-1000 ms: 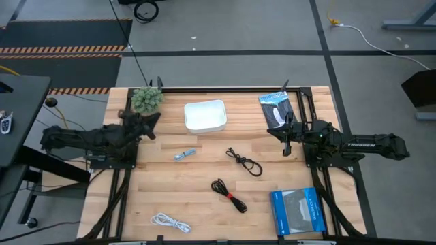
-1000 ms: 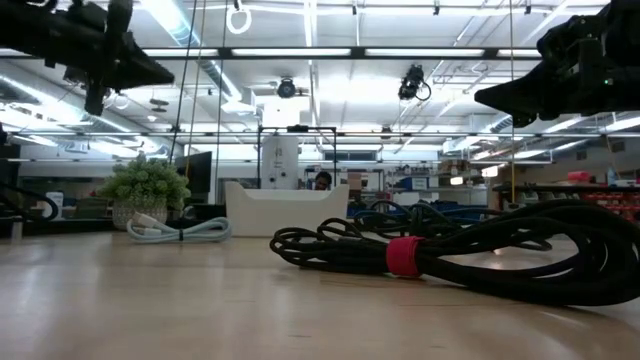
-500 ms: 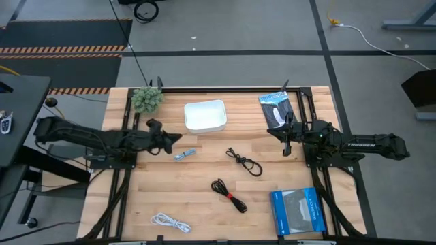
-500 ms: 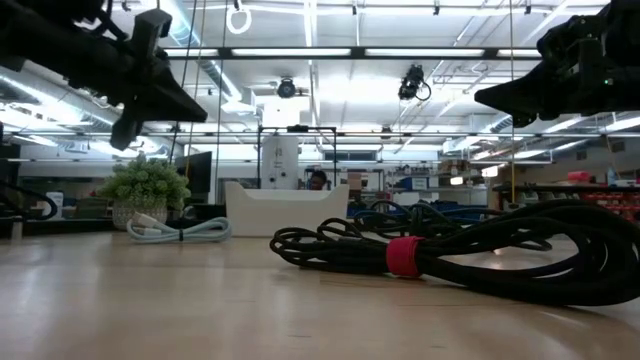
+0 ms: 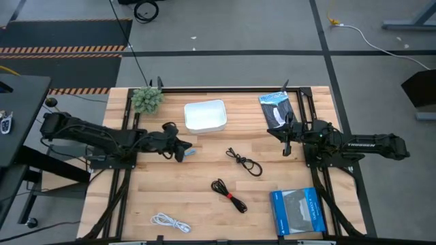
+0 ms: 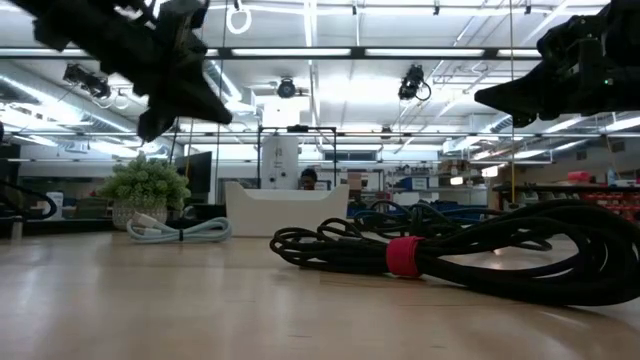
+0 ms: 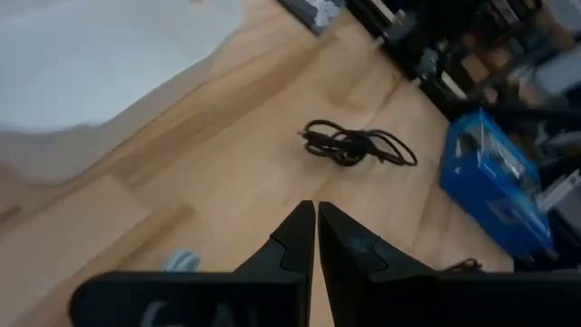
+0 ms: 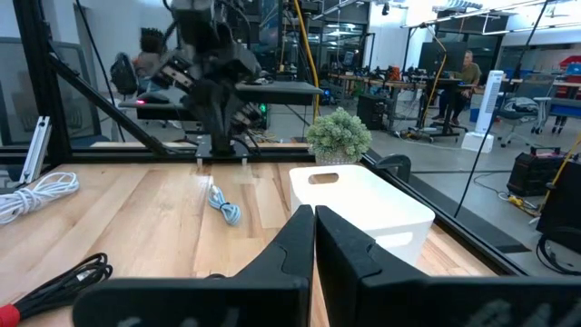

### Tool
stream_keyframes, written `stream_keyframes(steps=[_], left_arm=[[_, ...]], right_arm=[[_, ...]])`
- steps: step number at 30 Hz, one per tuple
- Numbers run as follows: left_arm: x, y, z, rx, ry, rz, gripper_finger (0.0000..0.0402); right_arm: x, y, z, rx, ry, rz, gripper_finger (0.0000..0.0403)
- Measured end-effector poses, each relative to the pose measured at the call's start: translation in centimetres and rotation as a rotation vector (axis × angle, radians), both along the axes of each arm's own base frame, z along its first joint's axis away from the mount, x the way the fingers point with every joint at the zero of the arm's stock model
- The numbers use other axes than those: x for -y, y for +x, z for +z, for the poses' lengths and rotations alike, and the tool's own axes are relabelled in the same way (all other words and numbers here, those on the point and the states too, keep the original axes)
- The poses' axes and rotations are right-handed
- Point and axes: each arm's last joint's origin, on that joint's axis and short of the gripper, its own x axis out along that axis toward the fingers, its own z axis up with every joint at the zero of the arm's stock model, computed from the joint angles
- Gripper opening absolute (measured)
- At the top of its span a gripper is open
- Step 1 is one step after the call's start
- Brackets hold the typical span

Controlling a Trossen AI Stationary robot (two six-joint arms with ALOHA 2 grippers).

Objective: Pick and place USB-C Cables
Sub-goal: Put the blue charger cable into the white bin

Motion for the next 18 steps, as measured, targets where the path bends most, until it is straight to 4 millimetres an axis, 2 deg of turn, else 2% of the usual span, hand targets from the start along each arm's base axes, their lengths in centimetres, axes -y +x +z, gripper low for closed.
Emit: stream_keyframes(steps=[9, 14, 18], left_arm=[[0.4, 3.4, 5.1, -0.062, 0.081, -0.056, 0.0025], [0.0, 3.7, 8.4, -0.088, 0.106, -0.053, 0.0025], [-0.3, 3.9, 11.8, -0.033, 0.212, -0.100, 0.0025]], right_arm=[[0.0, 0.0, 0.0, 0.000, 0.000, 0.000, 0.0020], [0.0, 0.0, 0.0, 0.000, 0.000, 0.000, 0.0020], [0.0, 0.0, 0.0, 0.000, 0.000, 0.000, 0.0020]])
